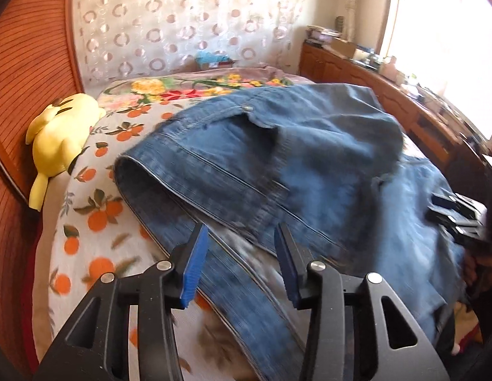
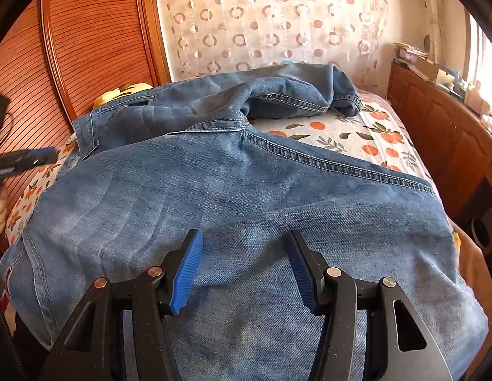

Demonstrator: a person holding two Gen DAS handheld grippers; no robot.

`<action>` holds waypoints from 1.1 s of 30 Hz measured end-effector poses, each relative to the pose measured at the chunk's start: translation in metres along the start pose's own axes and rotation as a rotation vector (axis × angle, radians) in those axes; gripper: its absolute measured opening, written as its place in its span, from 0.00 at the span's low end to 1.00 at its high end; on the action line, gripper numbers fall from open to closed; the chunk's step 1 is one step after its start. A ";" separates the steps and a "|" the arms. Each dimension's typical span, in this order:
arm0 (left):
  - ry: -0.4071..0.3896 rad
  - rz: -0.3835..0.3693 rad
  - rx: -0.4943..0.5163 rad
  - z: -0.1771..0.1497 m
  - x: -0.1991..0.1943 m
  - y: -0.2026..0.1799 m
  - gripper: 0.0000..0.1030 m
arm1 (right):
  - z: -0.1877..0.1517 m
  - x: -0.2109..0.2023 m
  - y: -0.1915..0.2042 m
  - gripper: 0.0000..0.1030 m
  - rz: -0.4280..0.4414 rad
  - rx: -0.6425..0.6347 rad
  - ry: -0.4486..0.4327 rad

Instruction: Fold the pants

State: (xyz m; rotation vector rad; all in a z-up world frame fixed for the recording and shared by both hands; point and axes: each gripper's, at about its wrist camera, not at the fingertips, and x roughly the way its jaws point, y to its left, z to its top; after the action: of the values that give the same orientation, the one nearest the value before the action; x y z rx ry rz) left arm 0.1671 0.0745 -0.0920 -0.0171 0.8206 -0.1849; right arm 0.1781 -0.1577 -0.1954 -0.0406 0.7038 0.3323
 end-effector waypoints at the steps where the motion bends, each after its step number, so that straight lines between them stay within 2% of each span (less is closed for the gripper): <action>1: 0.002 0.005 -0.006 0.003 0.003 0.004 0.43 | 0.000 -0.001 0.000 0.55 -0.006 -0.002 -0.001; 6: -0.001 0.048 -0.040 0.021 0.014 0.029 0.43 | 0.009 -0.015 -0.007 0.55 -0.029 -0.019 -0.035; 8: -0.003 0.060 -0.050 0.029 0.020 0.037 0.43 | 0.023 -0.018 -0.019 0.55 -0.034 -0.028 -0.042; 12: 0.013 0.067 -0.071 0.037 0.033 0.048 0.43 | 0.061 -0.010 -0.046 0.55 -0.109 -0.072 -0.044; 19: 0.045 0.053 -0.099 0.043 0.055 0.063 0.43 | 0.122 0.051 -0.102 0.55 -0.162 -0.071 0.032; 21: 0.048 0.043 -0.111 0.045 0.059 0.067 0.43 | 0.134 0.070 -0.113 0.55 -0.146 -0.057 0.059; 28: 0.027 0.024 -0.133 0.055 0.068 0.074 0.43 | 0.160 0.122 -0.116 0.55 -0.094 -0.072 0.109; 31: 0.020 0.003 -0.137 0.059 0.070 0.074 0.34 | 0.170 0.138 -0.120 0.55 -0.099 -0.081 0.114; 33: 0.021 -0.014 -0.144 0.061 0.071 0.074 0.23 | 0.174 0.144 -0.126 0.55 -0.098 -0.079 0.116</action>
State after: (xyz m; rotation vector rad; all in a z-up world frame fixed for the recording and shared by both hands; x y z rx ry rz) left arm 0.2710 0.1318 -0.1082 -0.1566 0.8538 -0.1386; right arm 0.4292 -0.2104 -0.1640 -0.1699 0.8006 0.2653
